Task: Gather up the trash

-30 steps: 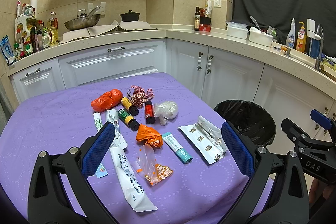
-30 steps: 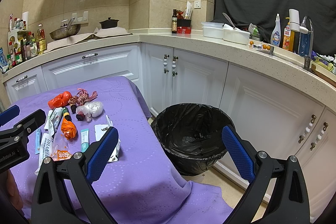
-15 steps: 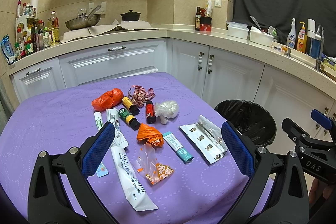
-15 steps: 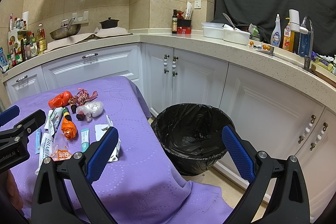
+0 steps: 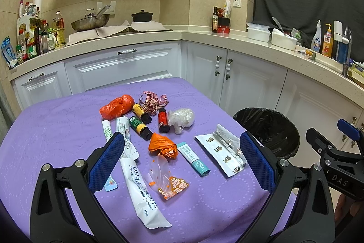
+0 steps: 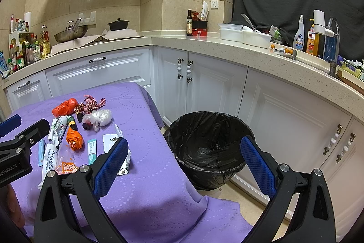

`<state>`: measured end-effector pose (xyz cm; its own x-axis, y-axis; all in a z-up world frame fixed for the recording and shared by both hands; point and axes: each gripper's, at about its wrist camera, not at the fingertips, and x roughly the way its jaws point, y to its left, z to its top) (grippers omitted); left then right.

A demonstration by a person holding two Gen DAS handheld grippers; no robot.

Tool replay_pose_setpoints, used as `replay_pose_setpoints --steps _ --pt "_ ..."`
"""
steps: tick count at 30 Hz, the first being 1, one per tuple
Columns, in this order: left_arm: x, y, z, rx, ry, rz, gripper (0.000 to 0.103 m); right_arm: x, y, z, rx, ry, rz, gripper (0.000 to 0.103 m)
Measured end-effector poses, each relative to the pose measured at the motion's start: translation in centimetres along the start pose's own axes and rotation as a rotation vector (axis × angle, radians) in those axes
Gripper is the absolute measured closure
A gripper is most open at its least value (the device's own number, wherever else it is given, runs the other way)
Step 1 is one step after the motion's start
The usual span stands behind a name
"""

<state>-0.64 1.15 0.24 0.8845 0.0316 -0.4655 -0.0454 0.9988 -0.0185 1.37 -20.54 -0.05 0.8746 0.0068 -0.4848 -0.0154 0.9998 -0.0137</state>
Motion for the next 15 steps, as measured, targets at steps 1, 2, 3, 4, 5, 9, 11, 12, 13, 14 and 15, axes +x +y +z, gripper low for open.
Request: replay_pose_setpoints --steps 1,2,3,4,5,9,11,12,13,14,15 --pt "0.0 0.0 0.0 0.0 0.0 -0.001 0.004 0.0 0.0 0.0 0.0 0.0 0.0 0.007" --pt "0.0 0.1 0.0 -0.001 0.0 -0.001 0.004 0.0 0.0 0.0 0.001 0.0 0.0 0.007" --pt "0.0 0.0 0.0 0.0 0.0 0.0 0.004 0.0 0.0 0.0 0.001 0.0 0.0 0.007" --pt "0.0 0.0 0.0 0.001 0.0 0.0 0.004 0.0 0.0 0.0 0.001 0.0 0.0 0.007" --pt "0.0 0.1 0.0 0.0 0.0 0.0 0.004 0.0 0.0 0.0 0.0 0.0 -0.001 0.007" --pt "0.0 0.1 0.0 0.001 -0.001 0.001 0.004 0.0 0.1 0.0 0.001 0.001 0.0 0.007" --pt "0.1 0.2 -0.1 -0.001 0.005 0.0 0.004 -0.1 0.2 0.0 0.001 0.005 0.0 0.007" --pt "0.2 0.6 -0.2 -0.003 0.01 0.0 0.004 0.1 0.2 0.0 0.001 0.008 0.002 0.007" --pt "0.4 0.9 -0.4 -0.005 0.015 0.002 0.004 0.1 0.2 0.1 0.0 0.012 0.004 0.007" --pt "0.4 1.2 -0.5 -0.005 0.019 0.004 0.004 0.0 0.2 0.0 0.0 0.014 0.006 0.007" --pt "0.6 1.4 -0.6 -0.006 0.024 0.007 0.004 0.3 0.3 -0.1 0.0 0.019 0.009 0.007"
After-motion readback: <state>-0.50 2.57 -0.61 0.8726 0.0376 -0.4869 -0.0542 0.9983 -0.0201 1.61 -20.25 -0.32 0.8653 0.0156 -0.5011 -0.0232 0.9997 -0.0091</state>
